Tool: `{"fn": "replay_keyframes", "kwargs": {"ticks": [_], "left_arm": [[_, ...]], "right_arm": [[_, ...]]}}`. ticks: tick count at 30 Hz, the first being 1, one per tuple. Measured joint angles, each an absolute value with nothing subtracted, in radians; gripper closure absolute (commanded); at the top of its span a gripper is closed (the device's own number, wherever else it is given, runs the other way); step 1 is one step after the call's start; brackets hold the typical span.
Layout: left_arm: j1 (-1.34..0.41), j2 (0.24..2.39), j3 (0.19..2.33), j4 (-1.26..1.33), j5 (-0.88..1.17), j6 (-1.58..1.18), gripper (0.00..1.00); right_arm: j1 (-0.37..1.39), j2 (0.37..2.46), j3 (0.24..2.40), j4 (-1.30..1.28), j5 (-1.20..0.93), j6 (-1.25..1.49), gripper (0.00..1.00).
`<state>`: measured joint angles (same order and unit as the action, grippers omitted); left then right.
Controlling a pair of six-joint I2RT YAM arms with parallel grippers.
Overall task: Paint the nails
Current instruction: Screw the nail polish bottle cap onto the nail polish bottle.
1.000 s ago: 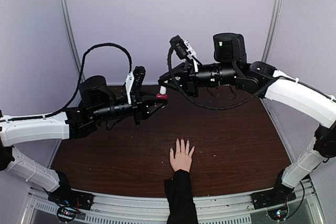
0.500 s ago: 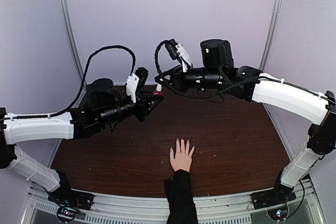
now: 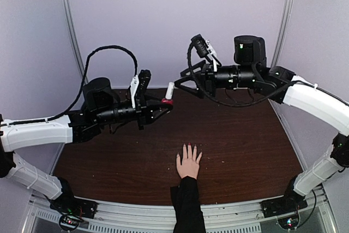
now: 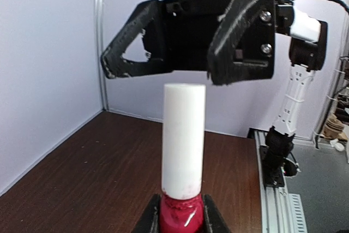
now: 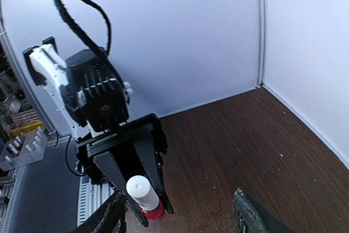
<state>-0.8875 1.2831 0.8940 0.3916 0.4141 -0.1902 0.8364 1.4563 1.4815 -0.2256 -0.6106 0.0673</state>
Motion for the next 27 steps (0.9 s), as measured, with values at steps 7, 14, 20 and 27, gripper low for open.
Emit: {"fn": "replay_keyframes", "kwargs": {"ticks": [7,14,20,27], "left_arm": [[-0.883,1.3,0.939,0.401,0.637,-0.213,1.0],[-0.883,1.356,0.978,0.454,0.793,-0.263,1.0],[-0.883,1.401,0.981,0.498,0.869,-0.317,1.0],[-0.883,1.406,0.984,0.547,0.901,-0.36,1.0]], "right_arm": [[0.828,1.447,1.482,-0.242,-0.85,-0.001,0.43],[0.829,1.447,1.486,-0.243,-1.013,-0.032,0.52],[0.834,1.458,1.502,-0.241,-1.062,-0.044,0.63],[0.838,1.463,1.503,-0.243,-1.078,-0.052,0.7]]}}
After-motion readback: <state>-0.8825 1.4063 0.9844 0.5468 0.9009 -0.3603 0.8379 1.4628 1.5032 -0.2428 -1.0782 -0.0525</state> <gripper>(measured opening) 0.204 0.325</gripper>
